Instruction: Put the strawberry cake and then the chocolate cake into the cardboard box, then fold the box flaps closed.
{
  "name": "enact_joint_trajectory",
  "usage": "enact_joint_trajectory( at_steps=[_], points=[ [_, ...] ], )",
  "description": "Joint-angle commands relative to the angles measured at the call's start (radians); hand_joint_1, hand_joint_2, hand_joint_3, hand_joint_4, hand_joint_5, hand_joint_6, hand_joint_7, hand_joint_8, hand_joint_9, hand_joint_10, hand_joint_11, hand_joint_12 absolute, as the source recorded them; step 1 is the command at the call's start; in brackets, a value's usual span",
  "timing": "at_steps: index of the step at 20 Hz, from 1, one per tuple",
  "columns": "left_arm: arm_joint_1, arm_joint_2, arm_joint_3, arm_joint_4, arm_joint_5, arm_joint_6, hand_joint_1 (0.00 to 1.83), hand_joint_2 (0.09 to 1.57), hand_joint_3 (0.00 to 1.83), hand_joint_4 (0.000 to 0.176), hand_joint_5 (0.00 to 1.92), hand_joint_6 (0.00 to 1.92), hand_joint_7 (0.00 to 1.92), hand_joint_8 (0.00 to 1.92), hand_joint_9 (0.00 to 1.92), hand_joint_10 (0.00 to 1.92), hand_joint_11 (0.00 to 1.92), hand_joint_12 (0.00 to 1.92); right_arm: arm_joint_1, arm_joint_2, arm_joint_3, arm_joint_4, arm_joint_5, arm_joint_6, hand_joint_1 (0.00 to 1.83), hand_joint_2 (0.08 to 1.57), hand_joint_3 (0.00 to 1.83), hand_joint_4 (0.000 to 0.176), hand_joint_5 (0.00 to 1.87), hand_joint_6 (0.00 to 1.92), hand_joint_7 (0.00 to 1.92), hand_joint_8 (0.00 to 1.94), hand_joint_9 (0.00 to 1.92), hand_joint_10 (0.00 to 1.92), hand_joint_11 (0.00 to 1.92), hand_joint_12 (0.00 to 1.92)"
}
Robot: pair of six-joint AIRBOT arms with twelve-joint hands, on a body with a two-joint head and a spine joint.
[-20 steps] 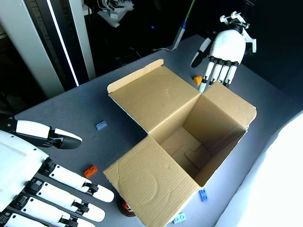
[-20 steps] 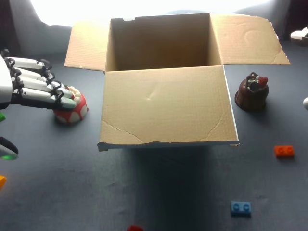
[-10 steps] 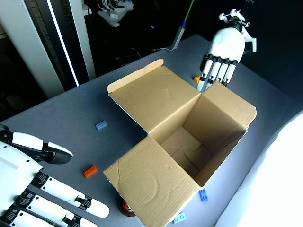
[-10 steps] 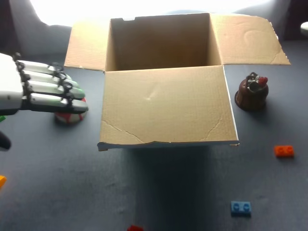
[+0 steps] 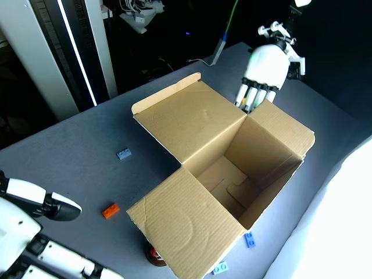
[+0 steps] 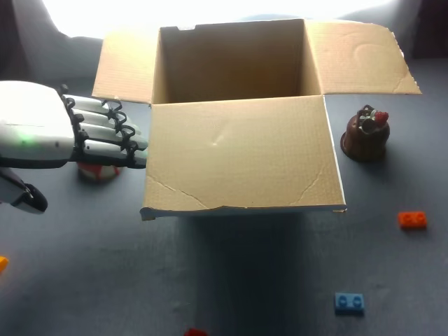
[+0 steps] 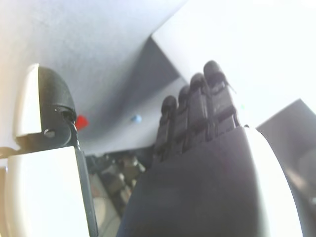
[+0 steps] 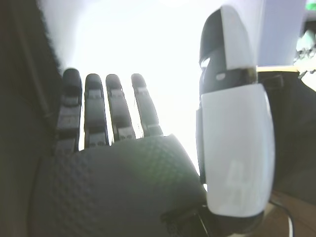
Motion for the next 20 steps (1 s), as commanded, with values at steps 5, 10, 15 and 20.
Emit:
enact_joint_trajectory(
  at_steps=[5,10,15,20],
  points=[
    [0.035,-0.075,0.086,-0.078,0.001,-0.012,1.28,0.96,0.0,0.005,0.07,0.0,0.05,0.0,0.04,0.0,0.0,0.22,0.02,0.007,0.005,-0.001,0.106,-0.005,0.82,0.99,0.0,0.043,0.09,0.0,0.03,0.0,0.04,0.0,0.0,0.32],
    [0.003,-0.145,0.167,-0.073,0.013,-0.025,1.23,0.97,0.01,0.005,0.06,0.0,0.04,0.0,0.02,0.0,0.0,0.22,0.022,0.007,0.0,-0.001,0.105,-0.012,0.9,0.99,0.0,0.032,0.11,0.01,0.05,0.01,0.05,0.01,0.0,0.31],
    [-0.006,-0.207,0.268,-0.073,0.018,-0.057,1.24,0.97,0.0,0.012,0.08,0.01,0.05,0.0,0.03,0.0,0.0,0.27,0.027,0.007,-0.004,-0.002,0.105,-0.018,0.88,0.99,0.0,0.038,0.12,0.0,0.07,0.0,0.07,0.0,0.0,0.36],
    [0.009,-0.25,0.338,-0.073,0.025,-0.072,1.24,0.95,0.0,0.01,0.08,0.0,0.07,0.0,0.04,0.0,0.0,0.28,0.03,0.007,-0.007,-0.002,0.105,-0.022,0.87,0.97,0.0,0.049,0.12,0.0,0.04,0.0,0.05,0.0,0.0,0.26]
  ],
)
